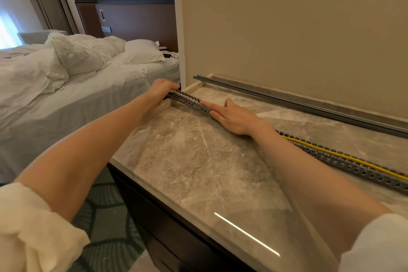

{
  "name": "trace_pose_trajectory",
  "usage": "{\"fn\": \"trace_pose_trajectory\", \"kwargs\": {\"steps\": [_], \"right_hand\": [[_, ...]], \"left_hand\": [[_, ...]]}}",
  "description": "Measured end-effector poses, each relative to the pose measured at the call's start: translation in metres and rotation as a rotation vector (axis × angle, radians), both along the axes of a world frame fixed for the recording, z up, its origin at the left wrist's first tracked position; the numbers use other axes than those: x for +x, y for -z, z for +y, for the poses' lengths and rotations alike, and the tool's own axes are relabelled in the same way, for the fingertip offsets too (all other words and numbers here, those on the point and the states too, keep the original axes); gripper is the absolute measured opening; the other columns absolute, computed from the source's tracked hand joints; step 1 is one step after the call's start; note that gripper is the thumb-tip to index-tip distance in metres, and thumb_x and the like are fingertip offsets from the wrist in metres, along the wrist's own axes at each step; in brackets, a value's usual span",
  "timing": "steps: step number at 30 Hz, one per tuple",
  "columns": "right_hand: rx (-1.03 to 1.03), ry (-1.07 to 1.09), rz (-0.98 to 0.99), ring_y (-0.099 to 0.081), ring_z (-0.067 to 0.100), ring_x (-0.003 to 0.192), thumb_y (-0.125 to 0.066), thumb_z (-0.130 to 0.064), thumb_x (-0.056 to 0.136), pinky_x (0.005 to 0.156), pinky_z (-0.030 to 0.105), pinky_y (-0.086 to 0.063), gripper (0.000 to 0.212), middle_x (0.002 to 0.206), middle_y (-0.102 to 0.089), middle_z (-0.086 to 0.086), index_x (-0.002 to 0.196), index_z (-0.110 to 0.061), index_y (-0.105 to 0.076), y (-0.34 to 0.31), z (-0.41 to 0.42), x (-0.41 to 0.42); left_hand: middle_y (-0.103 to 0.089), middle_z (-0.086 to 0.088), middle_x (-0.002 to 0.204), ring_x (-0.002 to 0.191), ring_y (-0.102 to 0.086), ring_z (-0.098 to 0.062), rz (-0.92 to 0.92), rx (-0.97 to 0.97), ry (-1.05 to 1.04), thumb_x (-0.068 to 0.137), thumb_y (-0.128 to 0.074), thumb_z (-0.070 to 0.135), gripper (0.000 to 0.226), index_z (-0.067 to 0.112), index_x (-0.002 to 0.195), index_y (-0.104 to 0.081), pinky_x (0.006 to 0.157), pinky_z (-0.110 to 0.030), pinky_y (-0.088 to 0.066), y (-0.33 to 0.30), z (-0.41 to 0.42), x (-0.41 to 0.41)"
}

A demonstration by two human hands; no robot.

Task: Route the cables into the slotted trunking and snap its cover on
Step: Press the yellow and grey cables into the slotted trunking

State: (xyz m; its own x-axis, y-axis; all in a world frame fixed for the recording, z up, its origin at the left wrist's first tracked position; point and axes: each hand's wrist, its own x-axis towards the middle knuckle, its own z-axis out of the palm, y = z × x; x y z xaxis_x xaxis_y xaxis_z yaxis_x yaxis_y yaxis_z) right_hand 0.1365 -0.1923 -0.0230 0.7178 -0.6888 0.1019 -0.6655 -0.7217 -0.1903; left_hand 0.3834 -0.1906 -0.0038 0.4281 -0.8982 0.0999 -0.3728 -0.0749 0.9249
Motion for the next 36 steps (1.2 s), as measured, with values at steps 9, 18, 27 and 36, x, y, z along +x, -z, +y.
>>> {"fn": "trace_pose_trajectory", "kwargs": {"steps": [9,18,27,36], "right_hand": [[-0.079,0.090,0.091,-0.044,0.037,0.125,-0.030,-0.051,0.097,0.096,0.044,-0.041,0.078,0.146,-0.029,0.023,0.149,-0.011,0.011,-0.005,0.009,-0.004],[-0.044,0.102,0.110,-0.049,0.037,0.120,-0.053,-0.036,0.093,0.096,0.045,-0.044,0.074,0.138,-0.042,0.023,0.146,-0.005,-0.012,-0.016,0.027,-0.047],[-0.029,0.173,0.027,-0.045,0.030,0.128,-0.055,-0.046,0.089,0.105,0.038,-0.038,0.076,0.146,-0.039,0.017,0.146,-0.009,-0.021,-0.018,0.045,-0.109],[-0.020,0.380,0.004,-0.040,0.028,0.129,-0.045,-0.064,0.084,0.108,0.037,-0.032,0.082,0.141,-0.041,0.014,0.146,-0.017,-0.021,-0.018,0.080,-0.222]], "left_hand": [[-0.062,-0.009,0.098,0.093,-0.055,-0.028,-1.203,-0.115,0.133,0.071,-0.057,0.008,0.028,0.012,0.098,-0.061,0.087,-0.040,-0.041,0.000,0.036,-0.006],[-0.064,-0.010,0.093,0.085,-0.056,-0.027,-1.326,-0.122,0.201,0.073,-0.062,0.017,0.024,0.010,0.096,-0.062,0.072,-0.037,-0.046,-0.008,0.044,-0.015],[-0.066,-0.008,0.095,0.097,-0.056,-0.027,-1.658,0.142,0.134,0.079,-0.060,0.033,0.024,0.014,0.092,-0.064,0.088,-0.039,-0.039,-0.024,0.050,-0.049],[-0.067,-0.015,0.090,0.085,-0.059,-0.033,-1.319,-0.236,0.148,0.074,-0.052,0.012,0.027,0.004,0.097,-0.064,0.073,-0.036,-0.038,-0.015,0.053,-0.137]]}}
